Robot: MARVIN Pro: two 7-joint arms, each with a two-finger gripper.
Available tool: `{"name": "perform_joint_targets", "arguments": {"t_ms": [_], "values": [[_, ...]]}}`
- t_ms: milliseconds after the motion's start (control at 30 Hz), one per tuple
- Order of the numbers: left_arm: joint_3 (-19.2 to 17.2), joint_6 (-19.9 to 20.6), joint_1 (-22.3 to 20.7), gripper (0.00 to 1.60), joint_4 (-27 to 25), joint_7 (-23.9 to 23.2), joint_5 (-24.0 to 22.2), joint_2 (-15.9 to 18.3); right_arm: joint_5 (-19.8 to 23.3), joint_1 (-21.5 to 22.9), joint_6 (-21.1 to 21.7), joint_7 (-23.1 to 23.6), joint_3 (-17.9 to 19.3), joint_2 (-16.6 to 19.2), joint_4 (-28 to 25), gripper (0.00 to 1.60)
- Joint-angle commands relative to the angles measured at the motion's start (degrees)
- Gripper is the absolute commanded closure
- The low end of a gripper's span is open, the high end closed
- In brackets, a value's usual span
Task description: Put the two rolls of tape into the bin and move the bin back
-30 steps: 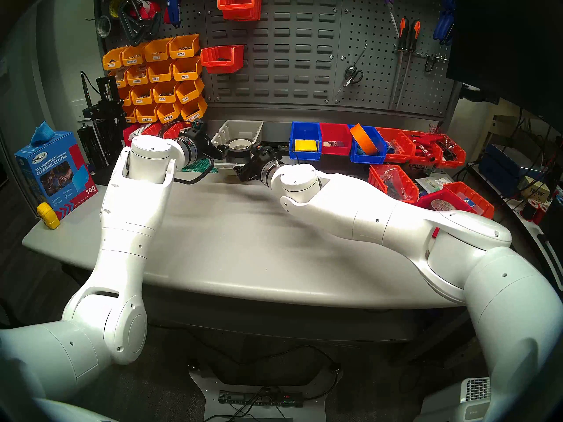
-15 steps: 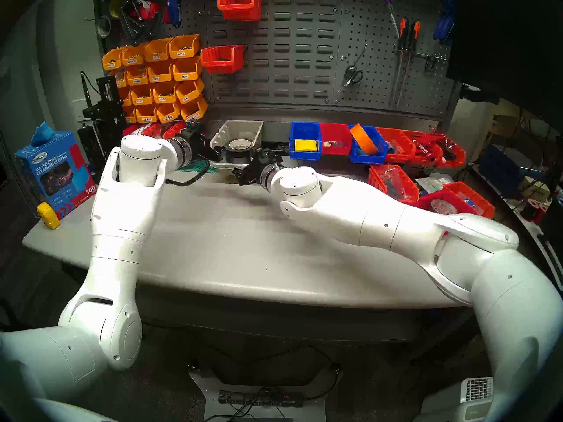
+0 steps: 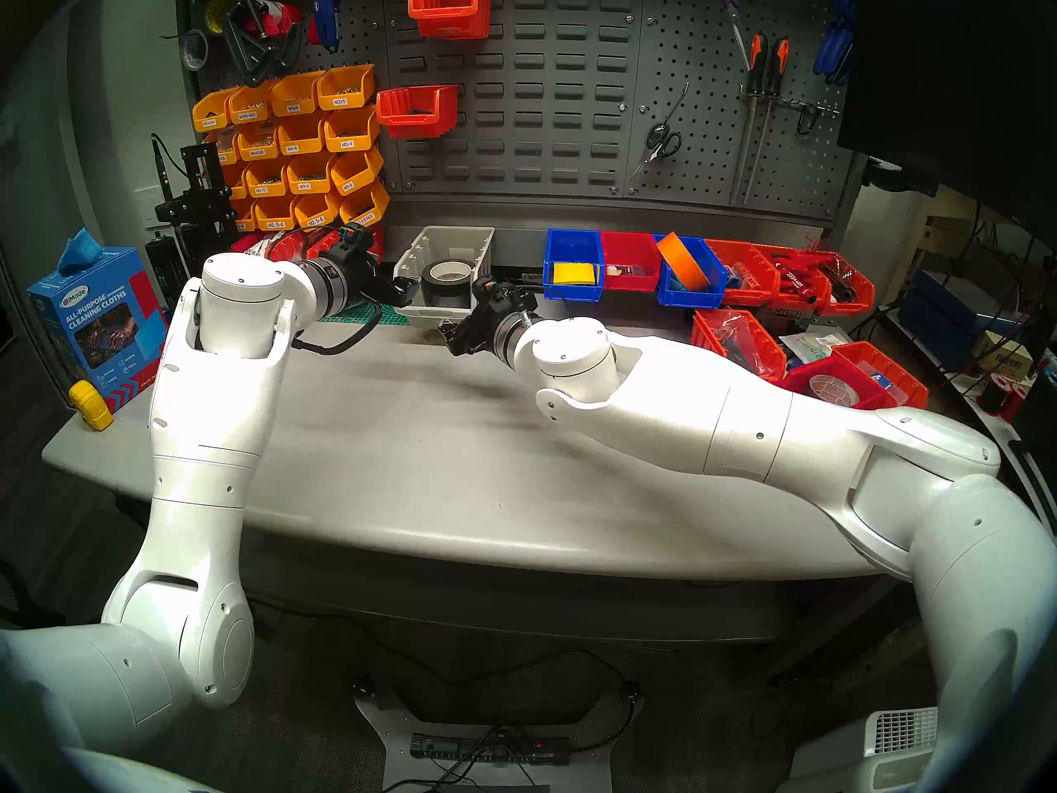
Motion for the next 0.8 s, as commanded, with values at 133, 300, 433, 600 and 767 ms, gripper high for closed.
{"name": "perform_joint_targets", "arguments": {"t_ms": [133, 300, 433, 600, 767], "values": [[-1.0, 0.2, -0.3, 0.00, -3.1, -1.7, -0.4, 1.8, 0.8, -0.5, 1.8, -3.5, 0.8, 6.8, -7.7, 0.00], [-1.1, 0.5, -0.3, 0.00, -3.8, -2.7, -0.4, 2.6, 1.3, -0.5, 2.7, -4.6, 0.8, 8.4, -10.1, 0.00], [-1.2, 0.7, 0.2, 0.00, -4.7, -3.8, -0.5, 3.4, 1.6, -0.5, 3.3, -5.1, 0.8, 9.5, -11.8, 0.00], [-1.4, 1.4, 1.4, 0.00, -6.6, -5.5, -0.7, 4.5, 1.5, 0.0, 4.1, -5.8, 0.9, 10.7, -13.9, 0.00], [-2.0, 2.2, 2.6, 0.00, -8.5, -6.6, -0.9, 5.3, 1.6, 0.4, 5.1, -6.5, 1.1, 11.6, -15.7, 0.00]]}}
